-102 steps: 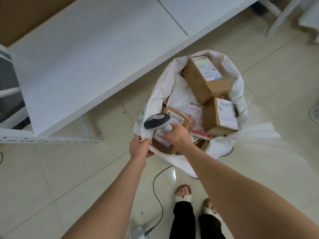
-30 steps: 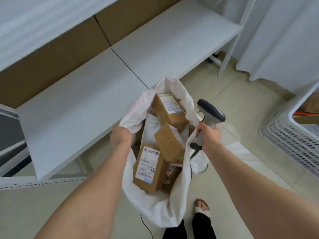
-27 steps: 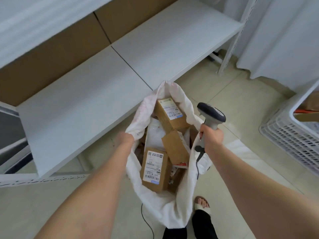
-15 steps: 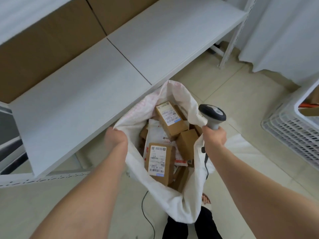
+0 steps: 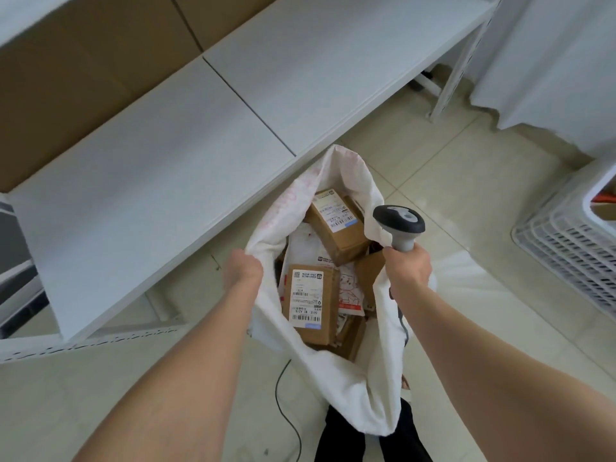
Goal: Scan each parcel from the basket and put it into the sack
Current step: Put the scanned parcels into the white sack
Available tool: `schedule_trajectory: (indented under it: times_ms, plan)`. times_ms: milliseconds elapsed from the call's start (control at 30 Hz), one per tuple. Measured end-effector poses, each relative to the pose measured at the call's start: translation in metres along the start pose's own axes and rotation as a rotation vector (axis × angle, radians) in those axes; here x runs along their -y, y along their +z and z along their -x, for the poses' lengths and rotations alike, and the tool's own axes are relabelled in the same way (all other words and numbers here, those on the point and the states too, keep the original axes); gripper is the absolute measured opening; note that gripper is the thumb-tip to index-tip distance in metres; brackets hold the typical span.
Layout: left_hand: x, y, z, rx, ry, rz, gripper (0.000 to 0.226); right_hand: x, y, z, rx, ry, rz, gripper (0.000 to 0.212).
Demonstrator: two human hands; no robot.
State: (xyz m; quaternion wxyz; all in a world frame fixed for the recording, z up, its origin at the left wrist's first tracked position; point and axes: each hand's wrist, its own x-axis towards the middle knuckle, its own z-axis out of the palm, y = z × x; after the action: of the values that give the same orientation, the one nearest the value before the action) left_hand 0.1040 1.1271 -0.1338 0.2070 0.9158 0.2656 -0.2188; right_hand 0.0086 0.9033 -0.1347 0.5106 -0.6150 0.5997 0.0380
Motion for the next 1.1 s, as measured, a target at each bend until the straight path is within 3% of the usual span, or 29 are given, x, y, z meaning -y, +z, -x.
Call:
schedule_trajectory:
  times_ms: [133,200,433,533,600,667,733,800,900,1000,1100]
  plan:
    - [-0.018,-0.047,-0.002,-0.290,0.024,0.208,0.031,0.018,0.006,0.018,0.009,-0.008,-0.148,0.015]
    - [-0.017,-0.062,0.003,-0.357,0.051,0.178,0.028,0.020,0.012,0.028,0.013,-0.028,-0.189,0.016]
    - [0.020,-0.036,-0.008,-0.197,-0.031,0.009,0.038,-0.017,0.030,0.018,0.074,0.072,-0.019,0.012]
    - [0.016,-0.019,-0.007,-0.233,0.006,-0.094,0.060,-0.020,0.029,0.014,0.067,0.039,0.022,0.012]
    - [0.012,-0.012,-0.005,-0.328,0.176,-0.272,0.073,-0.020,0.028,0.012,0.060,0.028,0.033,0.013]
    - [0.008,-0.006,0.003,-0.392,0.490,-0.486,0.075,-0.021,0.027,0.011,0.035,0.037,0.034,0.014]
    - [0.002,0.005,0.011,-0.260,0.787,-0.621,0.065,-0.020,0.026,0.010,-0.006,0.020,0.063,0.012]
    - [-0.002,0.019,0.017,0.029,0.878,-0.680,0.053,-0.015,0.026,0.012,0.000,-0.044,0.100,0.008]
    - [-0.002,0.038,0.012,0.237,0.739,-0.769,0.061,-0.005,0.039,0.013,0.160,-0.126,0.074,0.007]
    - [0.010,0.042,-0.001,0.285,0.556,-1.017,0.077,-0.010,0.056,-0.003,0.375,-0.010,0.068,0.020]
    - [0.042,0.027,-0.031,0.250,0.271,-1.175,0.078,-0.035,0.056,-0.035,0.224,0.078,0.168,0.032]
